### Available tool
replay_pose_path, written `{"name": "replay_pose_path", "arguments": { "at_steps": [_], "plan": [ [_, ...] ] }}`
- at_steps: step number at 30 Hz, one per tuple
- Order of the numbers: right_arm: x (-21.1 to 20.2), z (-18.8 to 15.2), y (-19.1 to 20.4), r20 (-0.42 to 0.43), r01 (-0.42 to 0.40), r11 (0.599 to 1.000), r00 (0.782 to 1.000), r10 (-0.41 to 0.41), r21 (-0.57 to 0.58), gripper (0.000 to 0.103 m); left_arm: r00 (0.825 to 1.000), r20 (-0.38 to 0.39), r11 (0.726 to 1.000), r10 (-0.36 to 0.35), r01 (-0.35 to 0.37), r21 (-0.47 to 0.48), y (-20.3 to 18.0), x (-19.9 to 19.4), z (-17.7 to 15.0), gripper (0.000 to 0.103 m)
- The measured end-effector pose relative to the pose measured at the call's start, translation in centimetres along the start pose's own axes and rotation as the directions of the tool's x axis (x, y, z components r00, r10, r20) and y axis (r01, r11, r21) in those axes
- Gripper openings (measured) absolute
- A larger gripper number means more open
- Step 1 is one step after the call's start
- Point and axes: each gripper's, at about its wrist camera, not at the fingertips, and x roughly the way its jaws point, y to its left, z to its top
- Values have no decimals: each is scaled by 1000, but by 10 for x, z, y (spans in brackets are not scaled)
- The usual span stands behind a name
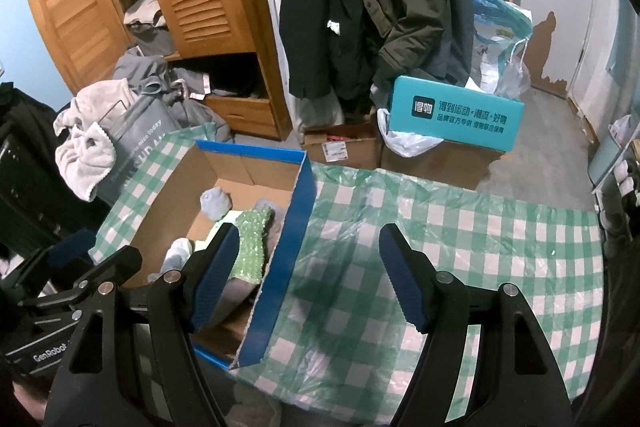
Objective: Organize soft objects
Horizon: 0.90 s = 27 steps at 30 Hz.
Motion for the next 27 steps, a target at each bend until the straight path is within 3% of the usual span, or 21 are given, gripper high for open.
{"name": "replay_pose_path", "arguments": {
  "at_steps": [27],
  "plan": [
    [1, 0, 4, -4, -7, 1000, 1000, 7, 0, 72, 1000, -31, 1000, -5, 5, 2, -1, 7, -4, 88]
  ]
}}
